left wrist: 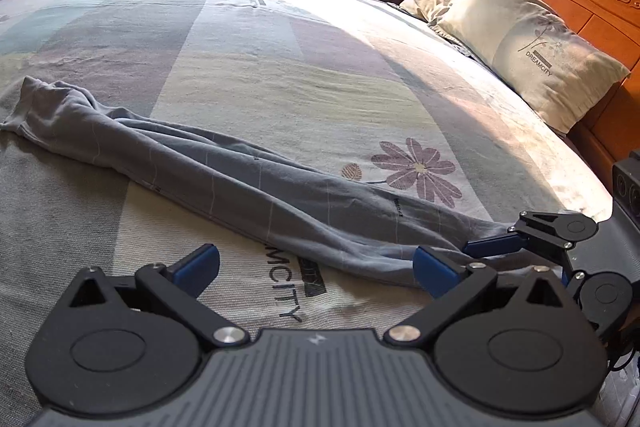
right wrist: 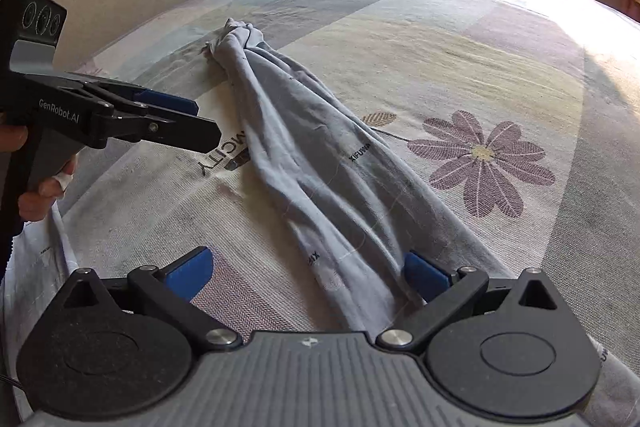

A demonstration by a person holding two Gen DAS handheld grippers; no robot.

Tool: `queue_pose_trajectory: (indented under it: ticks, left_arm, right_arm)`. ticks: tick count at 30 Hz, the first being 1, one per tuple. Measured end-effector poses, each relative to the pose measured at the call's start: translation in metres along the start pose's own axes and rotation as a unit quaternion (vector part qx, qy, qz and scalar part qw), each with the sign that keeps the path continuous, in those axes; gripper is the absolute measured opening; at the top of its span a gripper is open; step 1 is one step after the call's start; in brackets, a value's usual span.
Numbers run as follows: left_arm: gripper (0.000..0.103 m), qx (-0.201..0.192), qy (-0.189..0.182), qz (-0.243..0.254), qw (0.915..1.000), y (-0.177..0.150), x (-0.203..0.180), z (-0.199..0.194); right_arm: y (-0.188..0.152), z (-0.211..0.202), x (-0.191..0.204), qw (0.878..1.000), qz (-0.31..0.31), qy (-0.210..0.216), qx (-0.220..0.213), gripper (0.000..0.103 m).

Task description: Fold clothes

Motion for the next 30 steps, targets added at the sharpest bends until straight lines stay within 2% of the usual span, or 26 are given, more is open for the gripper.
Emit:
queue_pose_trajectory:
  ticks: [3, 9, 13, 30]
  left_arm:
    - [0.102, 0.008, 0.008, 0.001, 0.9999, -0.001, -0.003, 0.006]
    - [0.102, 0.004, -0.027, 0.003, 0.9996, -0.002, -0.016, 0.010]
    - [0.102, 0.015, -0.036, 0.025, 0.9989, -0.006, -0.031, 0.016]
    - [0.102, 0.026, -0.033, 0.036, 0.9985, -0.009, -0.043, 0.023]
  right_arm:
    - [-0.004, -0.003, 0.002, 1.000, 0.010, 0.010, -0.003, 0.103]
    - [-0.018, -0.010, 0.013, 0.999, 0.029, 0.023, -0.009, 0.103]
    - [-0.023, -0.018, 0.016, 0.999, 0.036, 0.027, -0.008, 0.103]
    - [-0.050, -0.085, -0.079, 0.994, 0.110, 0.000, -0.017, 0.103]
Point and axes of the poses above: each gripper's, at about its wrist camera, not at the fingertips, and z roughly the way its jaws point, x to its left, y to its top, the point moved 1 cm from there along z, roughly the way its jaws point, and after that the axes turned 1 degree about x, right-handed, at the moved point
